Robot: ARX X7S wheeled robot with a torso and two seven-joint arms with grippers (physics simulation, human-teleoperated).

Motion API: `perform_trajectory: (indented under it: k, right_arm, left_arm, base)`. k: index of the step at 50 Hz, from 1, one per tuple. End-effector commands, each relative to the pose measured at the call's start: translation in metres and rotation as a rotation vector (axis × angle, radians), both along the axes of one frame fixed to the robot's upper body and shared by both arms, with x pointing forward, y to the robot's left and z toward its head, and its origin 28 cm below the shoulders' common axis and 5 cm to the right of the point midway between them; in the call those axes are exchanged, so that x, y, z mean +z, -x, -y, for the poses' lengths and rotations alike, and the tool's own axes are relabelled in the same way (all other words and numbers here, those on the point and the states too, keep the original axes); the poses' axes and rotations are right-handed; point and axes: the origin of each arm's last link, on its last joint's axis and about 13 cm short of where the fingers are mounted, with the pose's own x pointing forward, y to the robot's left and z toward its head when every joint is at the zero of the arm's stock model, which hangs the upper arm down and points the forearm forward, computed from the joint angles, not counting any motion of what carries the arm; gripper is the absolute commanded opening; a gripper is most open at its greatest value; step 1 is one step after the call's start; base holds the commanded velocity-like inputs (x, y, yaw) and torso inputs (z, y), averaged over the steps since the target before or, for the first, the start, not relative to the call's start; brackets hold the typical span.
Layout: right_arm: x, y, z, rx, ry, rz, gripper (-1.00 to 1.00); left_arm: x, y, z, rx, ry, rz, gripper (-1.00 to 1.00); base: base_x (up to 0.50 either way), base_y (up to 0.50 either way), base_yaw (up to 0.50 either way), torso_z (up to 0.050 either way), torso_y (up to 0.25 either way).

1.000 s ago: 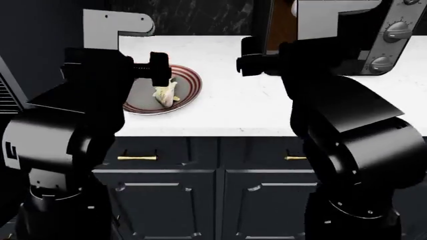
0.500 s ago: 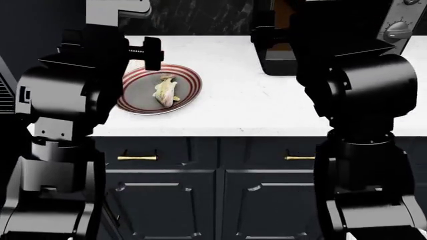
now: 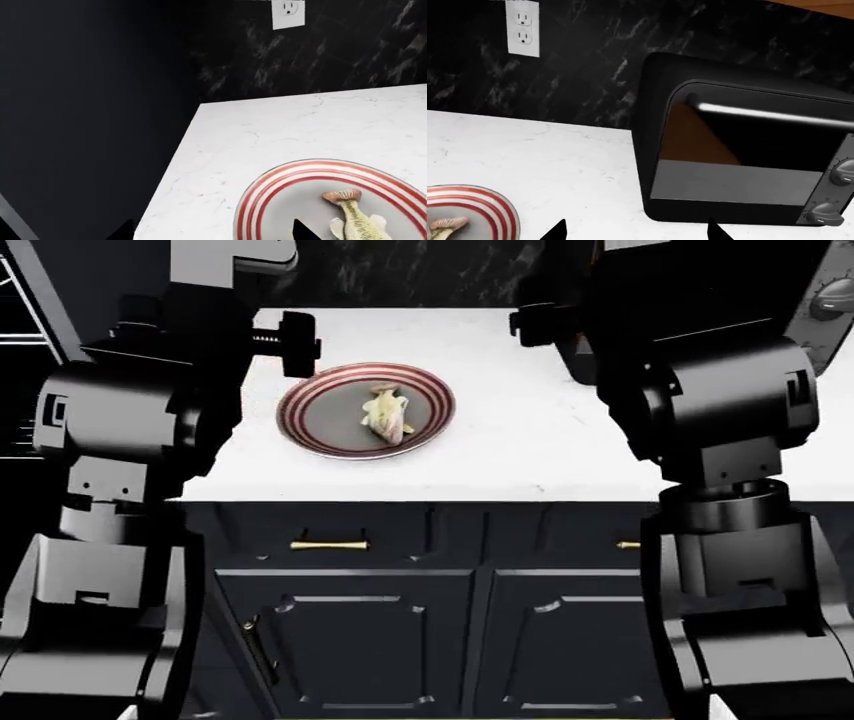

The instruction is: Place the fish on the top rack of the oven.

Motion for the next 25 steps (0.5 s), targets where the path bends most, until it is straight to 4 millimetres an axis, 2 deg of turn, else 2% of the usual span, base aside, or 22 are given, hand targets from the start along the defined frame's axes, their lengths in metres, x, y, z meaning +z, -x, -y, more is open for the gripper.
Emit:
perform_trajectory:
  k: [1,3,12,25]
  right_arm:
    - [-0.0062,-0.0019,0.002,-0.001,0.001,-0.017,1.0]
    - [-0.0074,-0.0015,0.0018,0.011,0.002,-0.014,1.0]
    - [-0.0117,-0.0028,-0.0047,0.054,0.027,-0.023,1.0]
    - [-0.0128,-0.0014,-0.0078,0.093,0.017,-0.037,1.0]
  left_arm:
    - [0.0014,-0.0013,-0.0005,0.004,-0.01,0.002,1.0]
    - [0.0015,-0.0012,0.0007,0.002,-0.015,0.003,1.0]
    - [0.0029,-0.0015,0.0018,0.001,-0.02,0.007,1.0]
    - [0.0039,-0.0005,0.0041,-0.001,-0.02,0.012,1.0]
  base:
    - [-0.15,0.5,0.0,0.0,0.0]
    - [-0.09,0.38,0.0,0.0,0.0]
    - [0.01,0.01,0.0,0.0,0.0]
    - [0.31,0.15,0.0,0.0,0.0]
